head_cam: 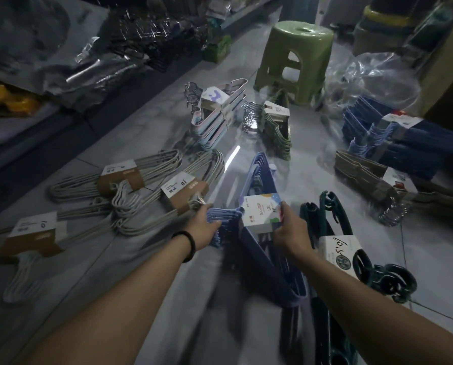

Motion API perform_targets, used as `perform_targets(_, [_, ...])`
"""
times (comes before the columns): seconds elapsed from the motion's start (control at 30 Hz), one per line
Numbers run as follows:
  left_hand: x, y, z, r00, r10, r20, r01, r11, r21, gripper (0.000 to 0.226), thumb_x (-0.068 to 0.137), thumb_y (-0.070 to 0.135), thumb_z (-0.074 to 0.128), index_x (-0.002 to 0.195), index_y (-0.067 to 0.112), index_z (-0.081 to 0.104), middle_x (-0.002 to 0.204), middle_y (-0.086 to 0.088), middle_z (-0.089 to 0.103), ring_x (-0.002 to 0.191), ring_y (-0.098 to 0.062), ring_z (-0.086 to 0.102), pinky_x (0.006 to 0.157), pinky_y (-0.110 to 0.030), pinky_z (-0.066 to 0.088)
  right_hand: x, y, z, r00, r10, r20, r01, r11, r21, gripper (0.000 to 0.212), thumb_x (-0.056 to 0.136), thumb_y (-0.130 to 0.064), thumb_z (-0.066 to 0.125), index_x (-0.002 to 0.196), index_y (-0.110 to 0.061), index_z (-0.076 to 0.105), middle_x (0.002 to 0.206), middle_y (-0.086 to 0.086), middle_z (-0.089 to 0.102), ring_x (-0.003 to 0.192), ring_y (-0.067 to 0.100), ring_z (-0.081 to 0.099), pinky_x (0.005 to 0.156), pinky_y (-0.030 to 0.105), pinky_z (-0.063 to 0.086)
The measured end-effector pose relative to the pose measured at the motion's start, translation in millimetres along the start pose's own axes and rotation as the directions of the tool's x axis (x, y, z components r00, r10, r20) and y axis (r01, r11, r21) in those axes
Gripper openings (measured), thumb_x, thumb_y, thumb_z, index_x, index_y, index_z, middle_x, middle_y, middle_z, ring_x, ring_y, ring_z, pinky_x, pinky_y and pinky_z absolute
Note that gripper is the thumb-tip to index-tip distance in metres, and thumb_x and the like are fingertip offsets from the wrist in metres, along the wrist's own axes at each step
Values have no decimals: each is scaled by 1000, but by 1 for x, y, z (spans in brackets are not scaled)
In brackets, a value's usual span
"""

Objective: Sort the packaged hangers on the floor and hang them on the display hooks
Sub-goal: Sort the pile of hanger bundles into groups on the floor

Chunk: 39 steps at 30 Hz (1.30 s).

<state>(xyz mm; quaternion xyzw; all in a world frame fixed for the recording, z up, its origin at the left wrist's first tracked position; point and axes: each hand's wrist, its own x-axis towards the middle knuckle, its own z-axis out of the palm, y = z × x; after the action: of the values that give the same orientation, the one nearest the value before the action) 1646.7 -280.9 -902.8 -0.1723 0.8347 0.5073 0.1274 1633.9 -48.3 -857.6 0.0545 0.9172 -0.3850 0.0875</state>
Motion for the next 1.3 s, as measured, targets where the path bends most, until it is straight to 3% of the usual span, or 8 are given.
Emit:
perform_targets(0.17, [5, -20, -28, 980, 9, -197, -35, 991, -129, 36, 92, 22, 65, 129, 22, 61, 124, -4, 67, 110, -20, 64, 101, -35, 51, 0, 5, 5, 999, 20, -48, -27, 986, -164, 28, 100, -3, 56, 127, -11, 50, 115, 14, 60, 80, 13, 57, 56, 17, 46])
perform_targets(0.27, [9, -49, -67, 923, 141, -359, 2, 929, 370, 33, 79, 32, 64, 111, 33, 62, 123, -3, 63, 118, -30, 56, 107, -45, 42, 2, -5, 8, 984, -128, -128, 87, 954, -286, 65, 87, -2, 71, 145, -8, 45, 137, 20, 47, 112, 28, 51, 94, 38, 52])
perform_targets(0.4, [11, -74, -119, 812, 320, -488, 74, 773, 630, 44, 79, 23, 67, 122, 27, 56, 145, -12, 40, 135, -39, 33, 111, -57, 33, -3, -49, 22, 928, -361, -96, 315, 894, -319, 45, 85, -5, 70, 128, -12, 61, 125, 16, 58, 109, 34, 56, 93, 45, 50])
perform_targets(0.57, [33, -95, -188, 981, 52, -188, 102, 684, 722, 69, 93, 47, 57, 154, 42, 26, 172, -3, -7, 156, -38, 2, 121, -60, 15, -3, -133, 28, 902, -270, 336, 411, 771, -487, 37, 97, -23, 70, 132, -22, 62, 131, 4, 65, 113, 17, 62, 96, 32, 52])
perform_targets(0.67, [31, -84, -216, 998, -64, -14, 54, 679, 732, 63, 100, 39, 51, 156, 42, 23, 171, -2, -4, 152, -39, 19, 119, -56, 25, -5, -190, 19, 860, -67, 505, 419, 656, -627, 41, 99, -27, 69, 138, -22, 59, 136, 6, 65, 120, 21, 64, 101, 34, 54])
perform_targets(0.97, [26, -109, -235, 997, -76, 25, 28, 623, 782, 55, 102, 13, 42, 150, 40, 39, 169, 16, -15, 152, -41, 12, 115, -60, 31, 46, -243, 78, 880, 112, 462, 269, 685, -677, 36, 99, -31, 65, 128, -10, 68, 127, 13, 69, 113, 30, 66, 98, 38, 54])
perform_targets(1.17, [40, -97, -238, 997, -76, 17, 18, 430, 903, 43, 106, 20, 33, 144, 37, 45, 172, 6, -6, 144, -46, 25, 112, -51, 36, 95, -193, 170, 913, 192, 361, 63, 807, -587, 91, 84, -43, 79, 158, -27, 28, 142, 22, 49, 129, 44, 55, 108, 46, 49])
perform_targets(1.3, [49, -98, -246, 996, -7, -86, 80, 465, 881, 34, 104, 31, 42, 136, 38, 50, 169, 12, 6, 127, -42, 43, 107, -51, 40, 118, -191, 206, 901, 217, 377, -39, 904, -426, 89, 81, -47, 74, 156, -20, 33, 155, 24, 40, 140, 46, 42, 117, 58, 38])
